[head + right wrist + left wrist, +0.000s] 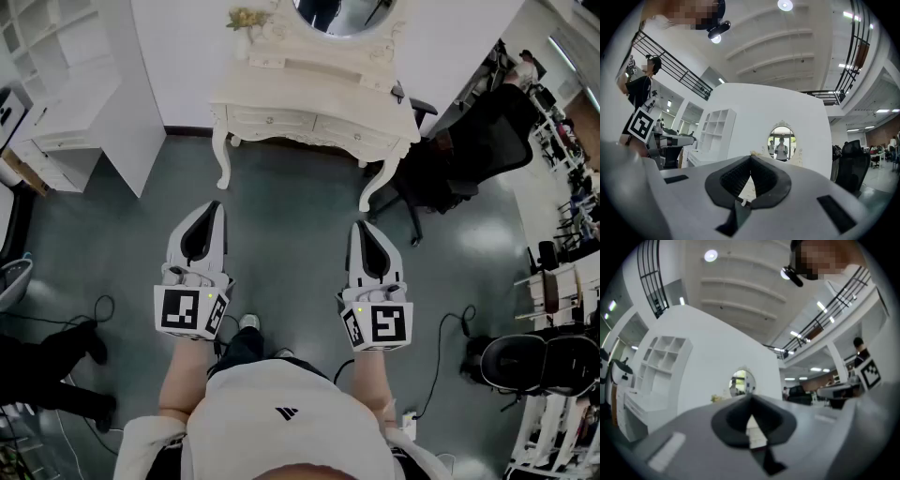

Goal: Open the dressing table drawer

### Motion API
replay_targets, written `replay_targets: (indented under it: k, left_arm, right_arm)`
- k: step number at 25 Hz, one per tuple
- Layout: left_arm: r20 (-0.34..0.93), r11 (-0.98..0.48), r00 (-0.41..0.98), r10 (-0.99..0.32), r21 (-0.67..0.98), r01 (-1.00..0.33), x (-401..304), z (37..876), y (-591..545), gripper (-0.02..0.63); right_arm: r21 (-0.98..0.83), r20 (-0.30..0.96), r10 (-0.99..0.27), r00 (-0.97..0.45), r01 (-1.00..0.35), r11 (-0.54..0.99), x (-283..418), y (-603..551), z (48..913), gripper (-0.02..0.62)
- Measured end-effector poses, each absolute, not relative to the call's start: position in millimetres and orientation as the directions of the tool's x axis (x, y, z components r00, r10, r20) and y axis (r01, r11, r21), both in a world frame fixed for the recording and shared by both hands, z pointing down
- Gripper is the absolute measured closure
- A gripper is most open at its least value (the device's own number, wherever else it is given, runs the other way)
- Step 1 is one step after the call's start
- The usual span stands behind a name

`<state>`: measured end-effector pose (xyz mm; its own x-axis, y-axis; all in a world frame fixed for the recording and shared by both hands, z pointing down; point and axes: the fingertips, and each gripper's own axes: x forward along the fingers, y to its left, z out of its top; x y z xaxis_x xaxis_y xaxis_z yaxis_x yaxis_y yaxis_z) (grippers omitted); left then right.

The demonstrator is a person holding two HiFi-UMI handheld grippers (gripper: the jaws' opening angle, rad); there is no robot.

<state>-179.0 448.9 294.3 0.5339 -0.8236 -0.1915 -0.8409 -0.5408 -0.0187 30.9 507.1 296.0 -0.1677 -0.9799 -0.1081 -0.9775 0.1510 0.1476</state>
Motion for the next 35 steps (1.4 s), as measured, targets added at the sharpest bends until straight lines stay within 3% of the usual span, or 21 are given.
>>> replay_targets:
  k: [35]
  left_arm:
    - [-0.226,-0.584,0.577,-0.785,-0.040,-0.811,-219.5,284.3,326.2,0.597]
  right_arm:
    - [0.139,-0.149,-0.981,-0.126,-0.985,0.106,-14.8,395.8,287.9,0.607]
